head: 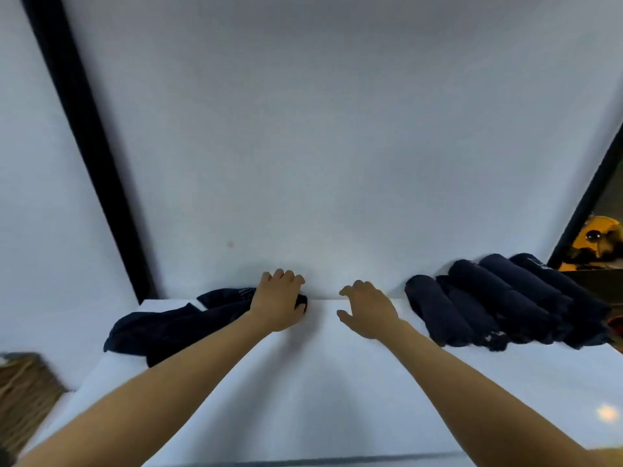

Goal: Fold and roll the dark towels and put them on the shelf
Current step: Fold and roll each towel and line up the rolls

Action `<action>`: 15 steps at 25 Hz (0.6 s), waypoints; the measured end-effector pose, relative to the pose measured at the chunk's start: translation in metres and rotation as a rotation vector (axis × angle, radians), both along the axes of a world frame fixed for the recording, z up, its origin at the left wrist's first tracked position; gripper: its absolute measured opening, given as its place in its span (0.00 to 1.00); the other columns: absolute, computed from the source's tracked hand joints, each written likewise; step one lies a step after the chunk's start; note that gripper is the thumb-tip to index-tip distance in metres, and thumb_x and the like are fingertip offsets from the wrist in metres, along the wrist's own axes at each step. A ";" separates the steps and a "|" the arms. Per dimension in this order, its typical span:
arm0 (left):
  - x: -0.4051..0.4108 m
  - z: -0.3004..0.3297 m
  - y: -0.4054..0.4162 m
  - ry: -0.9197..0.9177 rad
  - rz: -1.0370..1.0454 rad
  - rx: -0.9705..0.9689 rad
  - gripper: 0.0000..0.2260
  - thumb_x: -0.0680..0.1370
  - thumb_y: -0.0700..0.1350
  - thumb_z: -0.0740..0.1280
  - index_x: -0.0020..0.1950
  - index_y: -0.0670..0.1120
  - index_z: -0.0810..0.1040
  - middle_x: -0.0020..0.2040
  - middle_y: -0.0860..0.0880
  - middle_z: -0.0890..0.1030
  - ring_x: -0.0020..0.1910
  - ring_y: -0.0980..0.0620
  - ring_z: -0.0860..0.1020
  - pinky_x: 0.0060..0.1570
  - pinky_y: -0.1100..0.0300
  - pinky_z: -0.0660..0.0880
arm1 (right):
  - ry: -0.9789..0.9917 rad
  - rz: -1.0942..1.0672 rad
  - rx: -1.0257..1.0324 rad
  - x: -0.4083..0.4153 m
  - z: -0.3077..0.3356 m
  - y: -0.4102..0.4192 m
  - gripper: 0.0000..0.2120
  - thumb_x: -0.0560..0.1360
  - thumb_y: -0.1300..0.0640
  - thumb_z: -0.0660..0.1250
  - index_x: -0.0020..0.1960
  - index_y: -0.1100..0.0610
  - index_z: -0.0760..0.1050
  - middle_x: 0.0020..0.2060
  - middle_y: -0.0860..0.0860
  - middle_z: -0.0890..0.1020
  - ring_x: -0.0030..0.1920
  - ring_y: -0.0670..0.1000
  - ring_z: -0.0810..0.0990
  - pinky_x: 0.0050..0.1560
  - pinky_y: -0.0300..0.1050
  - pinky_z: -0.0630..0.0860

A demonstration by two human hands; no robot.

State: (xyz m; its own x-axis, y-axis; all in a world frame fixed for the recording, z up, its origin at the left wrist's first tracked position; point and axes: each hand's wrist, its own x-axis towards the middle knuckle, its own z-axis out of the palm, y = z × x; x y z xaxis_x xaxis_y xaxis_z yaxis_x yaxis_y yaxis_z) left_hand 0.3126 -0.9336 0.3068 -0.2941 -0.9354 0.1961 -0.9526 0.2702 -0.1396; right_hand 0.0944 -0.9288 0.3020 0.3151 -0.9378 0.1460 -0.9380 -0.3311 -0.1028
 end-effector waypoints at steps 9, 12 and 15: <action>0.162 -0.066 0.087 0.140 0.309 0.257 0.30 0.79 0.65 0.56 0.79 0.59 0.55 0.78 0.48 0.59 0.73 0.42 0.60 0.67 0.43 0.64 | -0.080 0.315 0.139 0.181 -0.054 0.005 0.19 0.79 0.54 0.63 0.69 0.52 0.70 0.58 0.54 0.76 0.58 0.56 0.75 0.56 0.48 0.73; 0.164 -0.064 0.089 0.160 0.314 0.248 0.27 0.79 0.64 0.57 0.78 0.59 0.59 0.76 0.48 0.63 0.72 0.42 0.62 0.67 0.42 0.63 | -0.096 0.250 0.067 0.189 -0.057 -0.003 0.09 0.80 0.55 0.61 0.57 0.55 0.77 0.50 0.52 0.80 0.52 0.55 0.79 0.47 0.47 0.73; 0.166 -0.050 0.083 0.206 0.314 0.124 0.17 0.82 0.57 0.57 0.69 0.55 0.71 0.66 0.49 0.73 0.64 0.45 0.69 0.62 0.47 0.64 | -0.168 0.231 -0.100 0.175 -0.028 -0.008 0.10 0.81 0.56 0.60 0.53 0.56 0.80 0.43 0.52 0.83 0.44 0.54 0.81 0.44 0.49 0.76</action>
State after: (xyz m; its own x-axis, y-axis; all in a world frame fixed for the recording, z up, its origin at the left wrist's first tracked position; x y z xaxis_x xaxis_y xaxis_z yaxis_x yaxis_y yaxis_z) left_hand 0.4789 -0.8502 0.2565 0.0442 -0.9939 0.1011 -0.9963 -0.0363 0.0784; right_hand 0.2694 -0.9366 0.2743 0.4823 -0.8221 0.3027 -0.8090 -0.5505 -0.2062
